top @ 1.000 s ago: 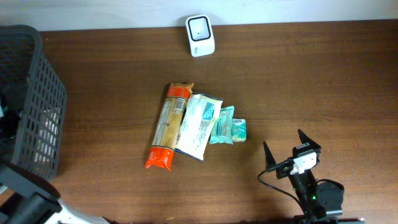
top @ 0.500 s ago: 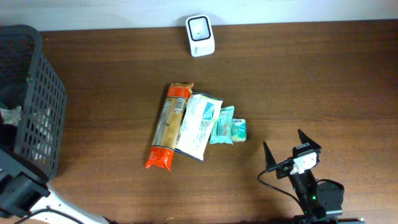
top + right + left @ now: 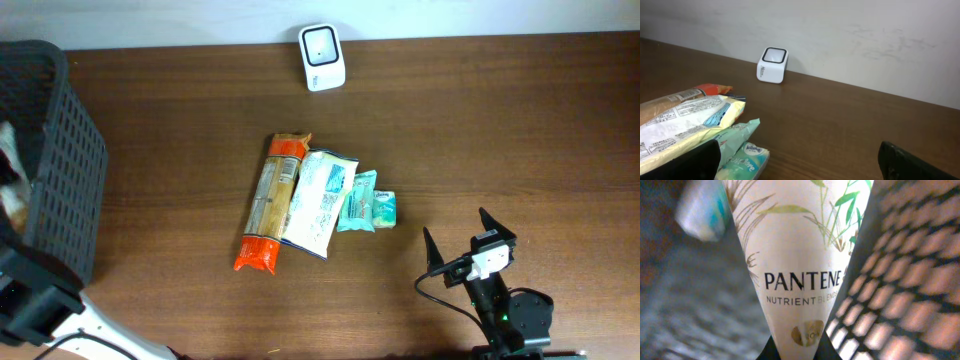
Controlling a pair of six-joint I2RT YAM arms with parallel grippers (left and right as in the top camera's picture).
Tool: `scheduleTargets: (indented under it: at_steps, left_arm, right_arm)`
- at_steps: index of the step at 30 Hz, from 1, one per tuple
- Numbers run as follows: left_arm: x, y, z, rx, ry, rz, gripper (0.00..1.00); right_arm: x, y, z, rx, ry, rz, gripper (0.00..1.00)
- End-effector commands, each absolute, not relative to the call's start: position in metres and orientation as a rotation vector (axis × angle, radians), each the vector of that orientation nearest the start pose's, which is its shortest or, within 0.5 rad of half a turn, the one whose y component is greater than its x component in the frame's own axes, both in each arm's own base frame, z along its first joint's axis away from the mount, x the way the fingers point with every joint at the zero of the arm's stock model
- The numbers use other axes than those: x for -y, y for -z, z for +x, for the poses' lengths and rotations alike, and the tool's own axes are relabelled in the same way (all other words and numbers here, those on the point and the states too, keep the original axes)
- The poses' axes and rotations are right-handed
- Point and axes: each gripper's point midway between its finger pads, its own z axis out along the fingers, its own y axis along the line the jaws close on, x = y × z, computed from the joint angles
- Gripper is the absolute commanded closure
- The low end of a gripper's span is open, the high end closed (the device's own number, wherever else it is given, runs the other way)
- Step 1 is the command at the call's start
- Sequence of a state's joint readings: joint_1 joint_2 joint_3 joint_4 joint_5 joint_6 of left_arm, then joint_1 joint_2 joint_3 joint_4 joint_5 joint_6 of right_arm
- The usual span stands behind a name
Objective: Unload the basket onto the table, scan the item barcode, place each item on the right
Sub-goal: 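Pick the white Pantene tube from the basket with the left gripper, place on table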
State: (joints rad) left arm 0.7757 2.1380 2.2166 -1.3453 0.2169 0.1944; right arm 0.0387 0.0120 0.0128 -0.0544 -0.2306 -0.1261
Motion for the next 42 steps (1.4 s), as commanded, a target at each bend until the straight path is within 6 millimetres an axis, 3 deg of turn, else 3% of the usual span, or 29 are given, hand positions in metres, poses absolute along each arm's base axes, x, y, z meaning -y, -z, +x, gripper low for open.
scheduleTargets:
  at_steps: [1,2,4,5,7,11,13,17,22,26,29,31,32,33,34,35,37,42]
  left_arm:
    - [-0.251,-0.329,0.389,-2.366,0.021,-0.579,1.00]
    - [-0.226,-0.356,0.393,-2.318,0.037,-0.498,1.00]
    - [-0.182,-0.385,0.396,-2.279,0.058,-0.373,1.00]
    - [-0.150,-0.393,0.397,-2.284,0.086,-0.297,1.00]
    - [-0.099,-0.385,0.396,-2.360,0.156,-0.186,1.00]
    - [-0.031,-0.326,0.395,-2.605,0.193,-0.023,1.00]
    - [0.007,-0.278,0.393,-2.741,0.247,0.089,1.00]
    - [0.053,-0.178,0.388,-2.903,0.305,0.206,1.00]
    - [0.054,-0.091,0.375,-2.979,0.289,0.088,1.00]
    - [0.069,-0.046,0.364,-2.967,0.361,0.086,0.99]
    - [0.084,-0.032,0.360,-2.950,0.377,0.147,0.87]
    - [0.093,-0.032,0.360,-2.937,0.381,0.183,0.60]
    - [0.096,-0.032,0.361,-2.931,0.381,0.195,0.31]
    - [0.101,-0.033,0.362,-2.922,0.383,0.213,0.18]
    - [0.103,-0.035,0.364,-2.915,0.384,0.221,0.10]
    - [0.103,-0.039,0.366,-2.908,0.384,0.223,0.05]
    - [0.104,-0.066,0.378,-2.868,0.382,0.222,0.01]
    - [0.083,-0.207,0.420,-2.609,0.290,0.271,0.01]
  right_arm:
    - [-0.048,-0.161,0.240,-1.601,-0.128,-0.299,0.01]
    - [-0.048,-0.161,0.240,-1.601,-0.128,-0.299,0.01]
    - [-0.048,-0.161,0.240,-1.601,-0.128,-0.299,0.02]
    - [-0.048,-0.161,0.240,-1.601,-0.128,-0.299,0.02]
    - [-0.048,-0.161,0.240,-1.601,-0.128,-0.299,0.01]
    - [-0.048,-0.161,0.240,-1.601,-0.128,-0.299,0.02]
    - [-0.048,-0.161,0.240,-1.601,-0.128,-0.299,0.02]
    - [-0.048,-0.161,0.240,-1.601,-0.128,-0.299,0.02]
    - [-0.048,-0.161,0.240,-1.601,-0.128,-0.299,0.02]
    - [-0.048,-0.161,0.240,-1.601,-0.128,-0.299,0.01]
    - [-0.048,-0.161,0.240,-1.601,-0.128,-0.299,0.01]
    - [-0.048,-0.161,0.240,-1.601,-0.128,-0.299,0.02]
    - [-0.048,-0.161,0.240,-1.601,-0.128,-0.299,0.01]
    - [-0.048,-0.161,0.240,-1.601,-0.128,-0.299,0.02]
    - [-0.048,-0.161,0.240,-1.601,-0.128,-0.299,0.02]
    - [-0.048,-0.161,0.240,-1.601,-0.128,-0.299,0.01]
    - [-0.048,-0.161,0.240,-1.601,-0.128,-0.299,0.01]
    - [-0.048,-0.161,0.240,-1.601,-0.128,-0.299,0.01]
